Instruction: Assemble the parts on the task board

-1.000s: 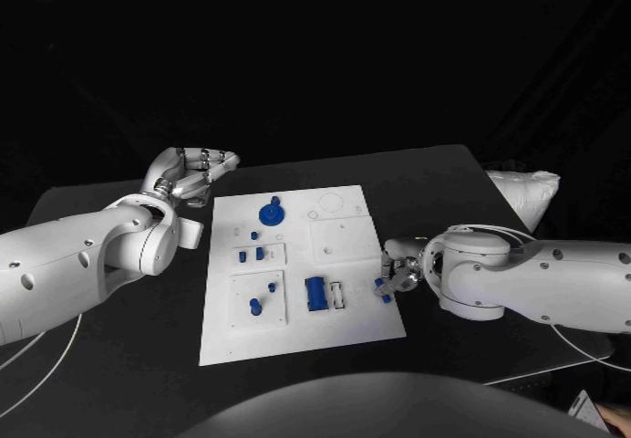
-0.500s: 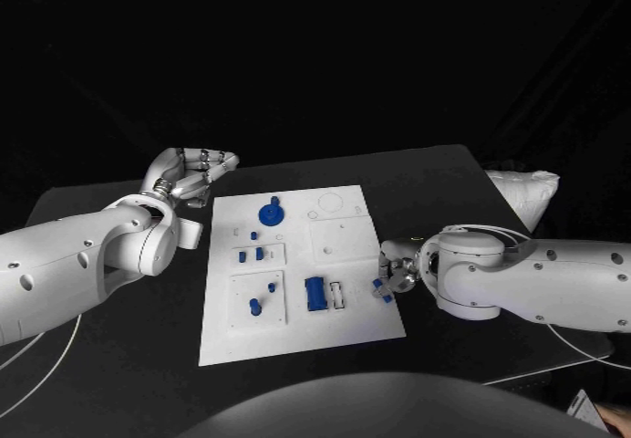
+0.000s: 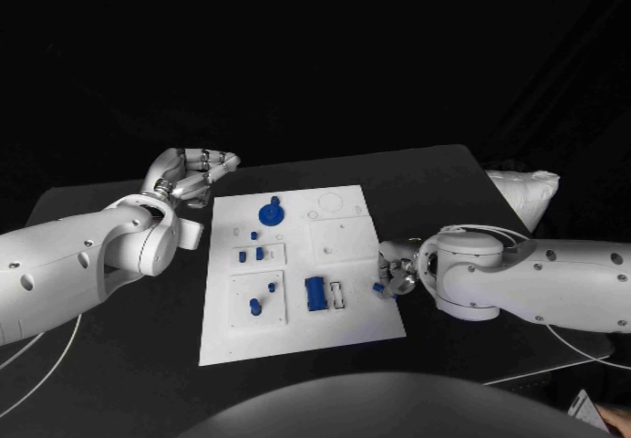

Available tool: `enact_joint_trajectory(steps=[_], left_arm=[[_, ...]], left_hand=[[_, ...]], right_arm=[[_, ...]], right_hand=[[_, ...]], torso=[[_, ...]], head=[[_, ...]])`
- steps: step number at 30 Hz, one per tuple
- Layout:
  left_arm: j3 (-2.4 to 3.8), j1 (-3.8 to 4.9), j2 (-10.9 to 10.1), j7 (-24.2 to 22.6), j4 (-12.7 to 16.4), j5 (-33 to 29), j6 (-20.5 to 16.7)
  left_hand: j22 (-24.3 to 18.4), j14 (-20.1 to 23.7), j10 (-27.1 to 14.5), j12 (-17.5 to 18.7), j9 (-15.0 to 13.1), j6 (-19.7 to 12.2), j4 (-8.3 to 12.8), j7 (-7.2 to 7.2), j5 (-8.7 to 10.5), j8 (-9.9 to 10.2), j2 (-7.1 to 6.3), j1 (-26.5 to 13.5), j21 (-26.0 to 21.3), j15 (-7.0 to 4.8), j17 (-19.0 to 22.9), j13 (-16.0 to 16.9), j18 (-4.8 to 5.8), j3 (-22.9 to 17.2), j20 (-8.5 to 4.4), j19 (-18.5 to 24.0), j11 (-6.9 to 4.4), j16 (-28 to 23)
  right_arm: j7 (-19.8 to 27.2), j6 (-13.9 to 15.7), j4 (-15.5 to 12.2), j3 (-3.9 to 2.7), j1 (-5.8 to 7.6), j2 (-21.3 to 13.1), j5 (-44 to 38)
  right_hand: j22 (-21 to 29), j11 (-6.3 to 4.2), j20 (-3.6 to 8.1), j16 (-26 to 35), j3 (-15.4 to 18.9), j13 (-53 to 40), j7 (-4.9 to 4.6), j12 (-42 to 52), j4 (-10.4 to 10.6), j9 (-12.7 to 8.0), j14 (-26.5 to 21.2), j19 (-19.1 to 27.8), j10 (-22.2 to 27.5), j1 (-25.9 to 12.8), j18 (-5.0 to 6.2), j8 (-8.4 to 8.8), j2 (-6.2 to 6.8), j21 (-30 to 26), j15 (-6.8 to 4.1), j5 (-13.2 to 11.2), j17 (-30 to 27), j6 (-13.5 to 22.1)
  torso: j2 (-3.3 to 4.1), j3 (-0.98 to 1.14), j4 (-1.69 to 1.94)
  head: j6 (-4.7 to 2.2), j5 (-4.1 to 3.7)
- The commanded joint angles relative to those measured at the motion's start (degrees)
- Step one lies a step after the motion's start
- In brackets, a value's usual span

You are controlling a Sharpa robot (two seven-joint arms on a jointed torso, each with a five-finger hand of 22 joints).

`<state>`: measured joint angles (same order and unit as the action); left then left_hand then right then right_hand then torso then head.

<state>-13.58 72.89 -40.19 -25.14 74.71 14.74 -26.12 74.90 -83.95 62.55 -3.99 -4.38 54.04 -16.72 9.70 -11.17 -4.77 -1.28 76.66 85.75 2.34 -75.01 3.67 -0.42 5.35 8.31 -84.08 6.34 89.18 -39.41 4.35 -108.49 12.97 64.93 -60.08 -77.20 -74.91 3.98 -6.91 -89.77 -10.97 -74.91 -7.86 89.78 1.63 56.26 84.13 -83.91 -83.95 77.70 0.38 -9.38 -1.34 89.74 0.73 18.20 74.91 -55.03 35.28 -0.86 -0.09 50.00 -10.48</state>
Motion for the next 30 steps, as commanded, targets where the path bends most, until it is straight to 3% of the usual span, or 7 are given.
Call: enact_joint_trajectory(steps=[1,13,22,30], left_arm=[[0.04,0.01,0.05,-0.16,0.08,0.42,0.98],[0.04,0.00,0.05,-0.11,0.08,0.43,0.98],[0.04,0.00,0.24,-0.07,-0.04,0.43,1.02],[0.04,0.00,0.35,-0.05,-0.04,0.43,1.03]], left_hand=[[13.67,-5.20,0.06,-0.10,-0.03,-0.17,0.04,0.00,-0.33,0.17,0.73,0.12,0.08,0.26,-12.92,0.07,-0.67,0.34,0.29,-2.66,0.11,-0.10],[13.67,-5.20,0.06,-0.10,-0.03,-0.17,0.04,0.00,-0.33,0.17,0.73,0.12,0.08,0.26,-12.92,0.07,-0.67,0.34,0.29,-2.66,0.11,-0.10],[13.67,-5.20,0.06,-0.10,-0.03,-0.17,0.04,0.00,-0.33,0.17,0.73,0.12,0.08,0.26,-12.92,0.07,-0.67,0.34,0.29,-2.66,0.11,-0.10],[13.67,-5.20,0.06,-0.10,-0.03,-0.17,0.04,0.00,-0.33,0.17,0.73,0.12,0.08,0.26,-12.92,0.07,-0.67,0.34,0.29,-2.66,0.11,-0.10]], right_arm=[[-3.06,-0.58,0.34,0.58,-0.68,0.01,1.10],[0.09,5.22,-1.61,0.57,-0.30,-1.49,7.69],[2.20,8.45,-3.45,0.55,2.96,-2.74,13.71],[2.93,9.32,-3.38,0.54,4.29,-2.63,16.13]], right_hand=[[-15.09,-0.86,0.39,-0.23,-1.99,-15.09,1.15,0.22,-1.24,-38.10,5.87,-6.09,-6.05,0.13,-0.38,0.78,-0.27,0.26,-0.64,0.30,15.09,-2.05],[-15.09,-1.78,1.07,-0.23,-3.47,-15.09,2.20,0.22,-1.54,-40.36,5.87,-6.09,-6.05,-1.55,-0.38,1.98,-0.19,0.26,-1.45,-0.08,15.09,-5.01],[-15.09,-1.82,1.17,-0.23,-3.61,-15.09,2.21,0.22,-1.64,-40.64,5.87,-6.09,-6.05,-1.73,-0.38,2.08,-0.13,0.26,-1.53,-0.15,15.09,-5.57],[-15.09,-1.83,1.23,-0.23,-3.73,-15.09,2.21,0.22,-1.87,-40.86,5.87,-6.09,-6.05,-1.67,-0.38,2.23,0.02,0.26,-1.56,-0.09,15.09,-5.77]], torso=[[0.00,0.01,-0.03],[0.03,-0.03,0.05],[0.05,-0.04,0.08],[0.04,-0.03,0.13]], head=[[0.00,0.03],[0.00,0.38],[0.00,0.45],[0.00,0.49]])
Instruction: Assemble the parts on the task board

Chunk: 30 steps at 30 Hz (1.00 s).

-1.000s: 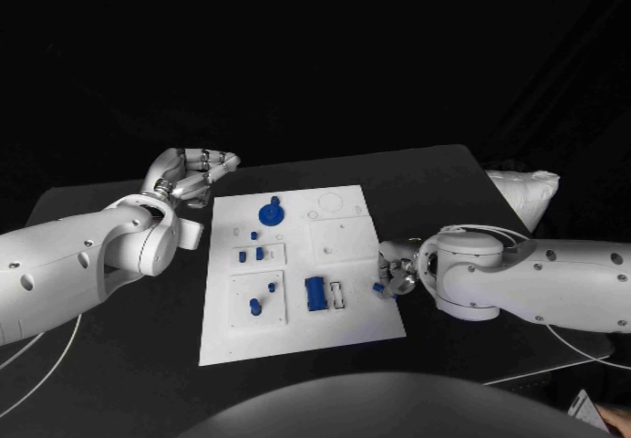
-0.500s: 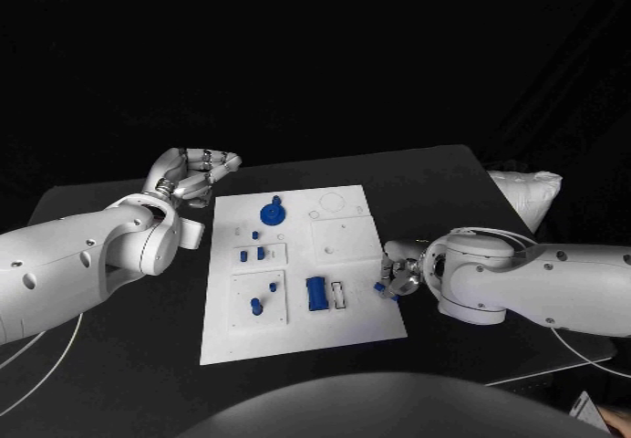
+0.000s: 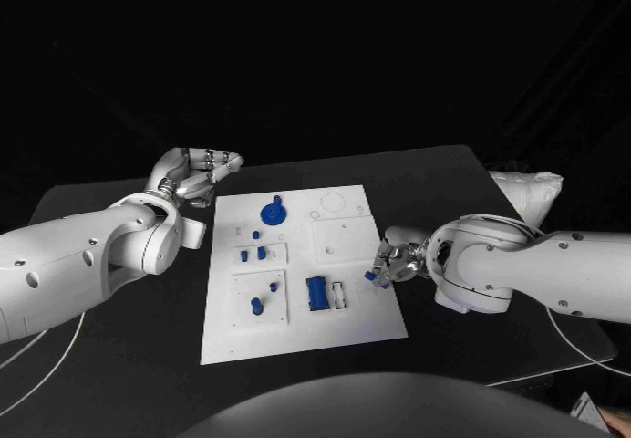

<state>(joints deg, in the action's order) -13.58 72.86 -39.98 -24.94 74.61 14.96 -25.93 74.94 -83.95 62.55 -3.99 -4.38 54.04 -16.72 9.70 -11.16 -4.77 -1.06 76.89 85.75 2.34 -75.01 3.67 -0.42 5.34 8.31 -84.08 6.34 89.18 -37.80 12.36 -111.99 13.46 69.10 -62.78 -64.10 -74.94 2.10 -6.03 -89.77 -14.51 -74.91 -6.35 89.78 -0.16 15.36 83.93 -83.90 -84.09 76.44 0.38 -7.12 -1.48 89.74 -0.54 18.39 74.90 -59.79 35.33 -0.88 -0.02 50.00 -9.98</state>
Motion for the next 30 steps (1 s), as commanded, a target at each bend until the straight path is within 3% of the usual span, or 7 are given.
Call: enact_joint_trajectory(steps=[1,10,22,30], left_arm=[[0.04,0.03,0.14,-0.25,0.07,0.21,0.81],[0.04,0.03,0.13,-0.22,0.04,0.21,0.86],[0.04,0.03,0.20,-0.07,0.00,0.21,0.95],[0.04,0.03,0.32,-0.03,0.02,0.21,1.14]], left_hand=[[13.63,-5.20,0.06,-0.10,-0.02,-0.17,0.04,0.00,-0.34,0.17,0.50,-0.11,0.08,0.26,-12.92,0.07,-0.67,0.34,0.28,-2.66,0.11,-0.10],[13.63,-5.20,0.06,-0.10,-0.02,-0.17,0.04,0.00,-0.34,0.17,0.50,-0.11,0.08,0.26,-12.92,0.07,-0.67,0.34,0.28,-2.66,0.11,-0.10],[13.62,-5.20,0.13,-0.12,-0.04,-0.12,0.01,-0.02,-0.37,0.13,0.64,-0.06,0.05,0.25,-12.93,0.07,-0.68,0.42,0.28,-2.63,0.09,-0.10],[13.62,-5.20,0.13,-0.12,-0.04,-0.12,0.01,-0.02,-0.37,0.13,0.64,-0.06,0.05,0.25,-12.93,0.07,-0.68,0.42,0.28,-2.63,0.09,-0.10]], right_arm=[[1.38,1.40,0.20,0.05,0.18,0.08,3.34],[2.75,3.42,0.56,0.05,0.35,0.02,7.29],[7.94,2.12,2.75,0.06,0.45,1.37,32.60],[6.85,1.64,5.46,0.08,-0.09,3.99,37.76]], right_hand=[[-15.06,0.06,0.35,-0.23,-0.19,-15.09,0.69,0.22,-0.09,0.03,6.07,-6.10,-5.91,-0.41,-0.38,-0.04,0.17,0.26,-0.30,-0.27,15.10,-1.01],[-15.06,0.16,0.41,-0.23,-0.17,-15.09,0.52,0.22,-0.17,-0.22,6.07,-6.10,-5.91,-0.57,-0.38,0.16,0.38,0.26,-0.33,-0.39,15.10,-1.18],[-15.06,0.45,0.40,-0.23,0.60,-15.09,0.21,0.22,0.83,-1.37,6.07,-6.10,-5.91,-2.62,-0.38,0.99,0.78,0.26,-0.16,-1.46,15.10,-2.09],[-15.06,0.62,0.36,-0.23,1.51,-15.09,-0.01,0.22,1.88,-2.24,6.07,-6.10,-5.91,-4.19,-0.38,1.59,1.05,0.26,-0.11,-2.91,15.10,-2.82]], torso=[[-0.01,-0.01,0.02],[-0.05,0.02,-0.10],[-0.05,-0.03,-0.05],[-0.03,0.00,-0.06]], head=[[0.00,0.11],[0.00,0.41],[0.00,1.17],[0.00,1.17]])
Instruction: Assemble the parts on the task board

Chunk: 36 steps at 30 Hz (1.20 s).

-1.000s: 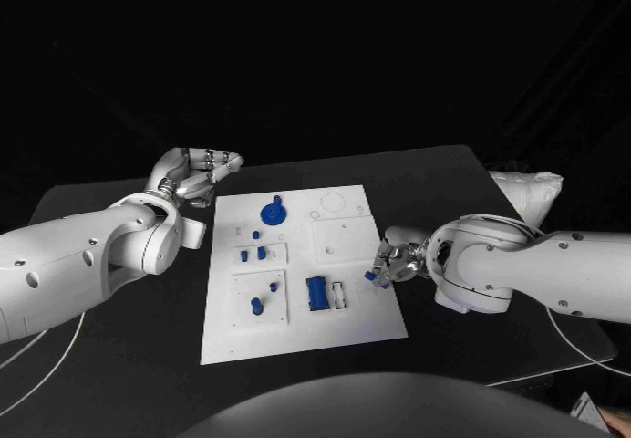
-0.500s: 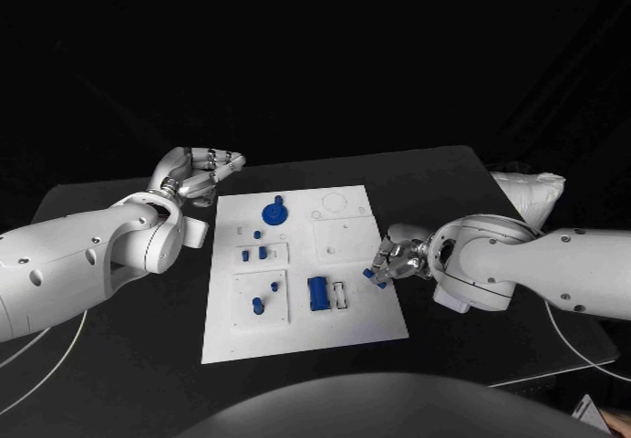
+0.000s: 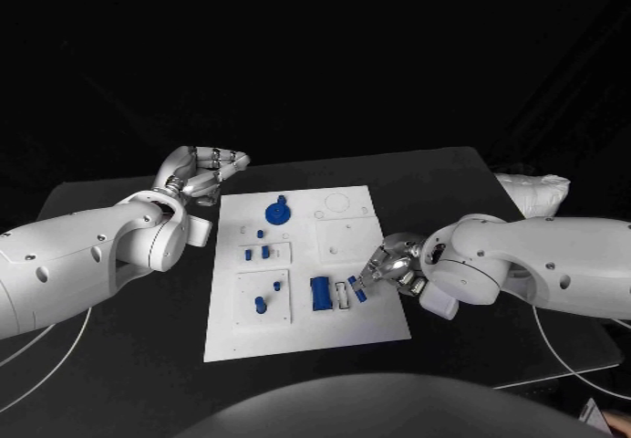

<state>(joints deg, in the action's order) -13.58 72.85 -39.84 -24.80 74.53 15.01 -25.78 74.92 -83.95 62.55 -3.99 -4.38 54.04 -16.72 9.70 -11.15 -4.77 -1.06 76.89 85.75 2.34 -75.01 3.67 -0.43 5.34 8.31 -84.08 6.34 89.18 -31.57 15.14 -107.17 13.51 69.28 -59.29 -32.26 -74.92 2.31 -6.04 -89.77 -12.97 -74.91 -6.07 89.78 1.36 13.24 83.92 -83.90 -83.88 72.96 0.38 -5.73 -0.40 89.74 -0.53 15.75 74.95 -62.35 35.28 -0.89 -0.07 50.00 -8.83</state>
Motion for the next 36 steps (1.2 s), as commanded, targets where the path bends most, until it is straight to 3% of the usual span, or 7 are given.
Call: enact_joint_trajectory(steps=[1,13,36], left_arm=[[0.04,0.03,0.21,-0.16,0.09,0.15,1.05],[0.04,0.03,0.29,-0.08,0.10,0.15,1.20],[0.04,0.03,0.24,0.02,0.18,0.16,1.25]], left_hand=[[13.64,-5.20,0.13,-0.12,-0.04,-0.12,0.01,-0.02,-0.38,0.13,0.65,-0.06,0.05,0.25,-12.93,0.07,-0.68,0.42,0.28,-2.63,0.09,-0.10],[13.64,-5.20,0.14,-0.13,-0.04,-0.12,0.01,-0.02,-0.38,0.13,0.66,-0.05,0.05,0.25,-12.91,0.08,-0.67,0.44,0.28,-2.63,0.09,-0.11],[13.64,-5.18,0.16,-0.14,-0.04,-0.11,0.01,-0.02,-0.39,0.12,0.70,-0.04,0.06,0.24,-12.87,0.08,-0.67,0.46,0.28,-2.64,0.08,-0.12]], right_arm=[[0.14,-1.09,1.22,0.04,-0.46,0.98,6.20],[-2.66,-0.43,3.78,0.04,-1.36,3.27,5.78],[-3.88,-0.19,5.24,0.04,-1.89,5.45,4.02]], right_hand=[[-15.08,0.44,0.35,-0.23,0.06,-15.09,-0.35,0.22,0.45,-0.21,6.08,-6.10,-6.12,-0.82,-0.38,0.25,-0.02,0.26,-0.10,-0.50,15.05,-0.40],[-15.08,0.52,0.31,-0.23,0.29,-15.09,-0.43,0.22,0.66,-0.44,6.08,-6.10,-6.12,-1.13,-0.38,0.40,0.08,0.26,-0.03,-0.99,15.05,-0.63],[-15.08,0.63,0.29,-0.23,0.48,-15.09,-0.54,0.22,0.91,-0.82,6.08,-6.10,-6.12,-1.43,-0.38,0.79,0.10,0.26,-0.05,-1.47,15.05,-0.52]], torso=[[0.02,0.01,0.02],[0.04,0.02,-0.02],[0.01,0.02,-0.04]], head=[[0.00,-0.02],[0.00,0.00],[0.00,0.04]])
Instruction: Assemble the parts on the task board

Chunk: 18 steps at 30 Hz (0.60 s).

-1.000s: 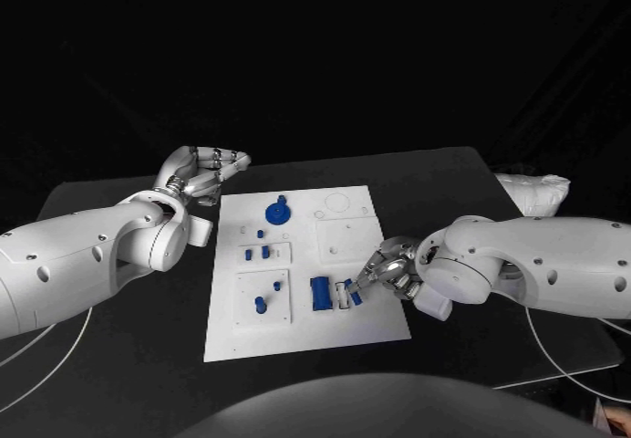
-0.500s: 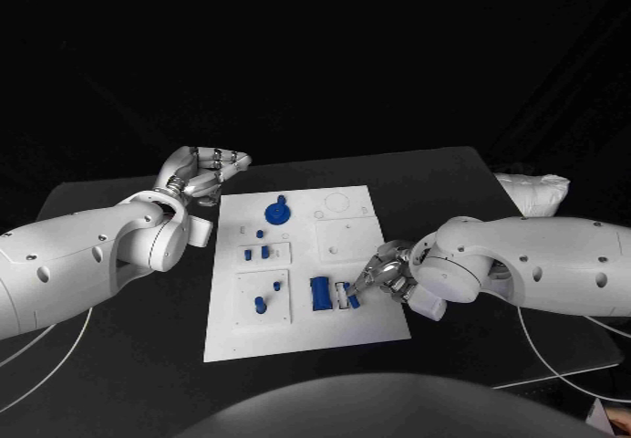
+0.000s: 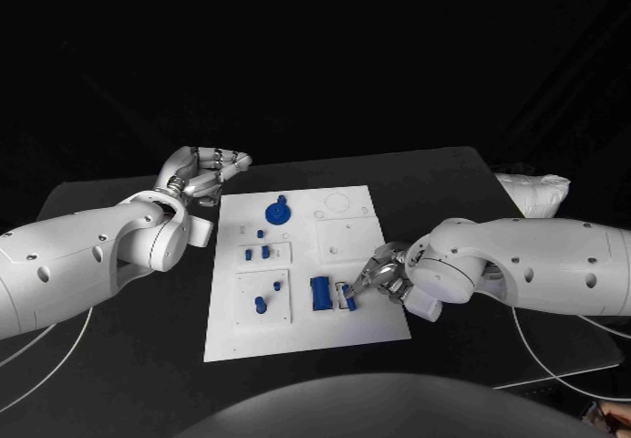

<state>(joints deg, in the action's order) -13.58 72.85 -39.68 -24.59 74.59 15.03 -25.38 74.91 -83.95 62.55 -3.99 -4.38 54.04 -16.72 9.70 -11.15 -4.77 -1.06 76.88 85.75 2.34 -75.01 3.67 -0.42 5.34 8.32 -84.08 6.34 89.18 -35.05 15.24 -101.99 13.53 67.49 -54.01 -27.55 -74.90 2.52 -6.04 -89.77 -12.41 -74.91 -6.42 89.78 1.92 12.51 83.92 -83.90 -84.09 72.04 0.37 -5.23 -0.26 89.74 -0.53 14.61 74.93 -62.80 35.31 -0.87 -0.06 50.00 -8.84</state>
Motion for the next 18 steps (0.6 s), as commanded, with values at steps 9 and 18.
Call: enact_joint_trajectory(steps=[9,18], left_arm=[[0.05,0.03,0.08,-0.10,0.15,0.14,0.89],[0.05,0.03,0.06,-0.06,0.16,0.14,0.83]], left_hand=[[13.61,-5.18,0.17,-0.14,-0.04,-0.13,0.03,-0.02,-0.41,0.13,0.76,0.02,-0.05,0.24,-12.87,0.08,-0.70,0.50,0.27,-2.55,0.08,-0.12],[13.61,-5.18,0.17,-0.14,-0.04,-0.13,0.03,-0.02,-0.41,0.13,0.76,0.02,-0.05,0.24,-12.87,0.08,-0.70,0.50,0.27,-2.55,0.08,-0.12]], right_arm=[[-0.29,-0.36,0.49,0.01,-0.13,0.60,-0.57],[-0.07,0.00,0.59,0.01,-0.14,0.90,-0.55]], right_hand=[[-15.10,0.56,0.27,-0.23,0.20,-15.09,-0.35,0.22,0.82,-0.50,6.08,-6.10,-5.91,-1.05,-0.37,0.69,-0.09,0.26,-0.03,-0.86,15.07,-0.01],[-15.10,0.61,0.25,-0.23,0.33,-15.09,-0.39,0.22,1.02,-0.69,6.08,-6.10,-5.91,-1.27,-0.37,0.87,-0.10,0.26,-0.02,-1.17,15.07,0.05]], torso=[[-0.02,0.00,-0.02],[-0.03,0.00,0.01]], head=[[0.00,0.20],[0.00,0.20]])
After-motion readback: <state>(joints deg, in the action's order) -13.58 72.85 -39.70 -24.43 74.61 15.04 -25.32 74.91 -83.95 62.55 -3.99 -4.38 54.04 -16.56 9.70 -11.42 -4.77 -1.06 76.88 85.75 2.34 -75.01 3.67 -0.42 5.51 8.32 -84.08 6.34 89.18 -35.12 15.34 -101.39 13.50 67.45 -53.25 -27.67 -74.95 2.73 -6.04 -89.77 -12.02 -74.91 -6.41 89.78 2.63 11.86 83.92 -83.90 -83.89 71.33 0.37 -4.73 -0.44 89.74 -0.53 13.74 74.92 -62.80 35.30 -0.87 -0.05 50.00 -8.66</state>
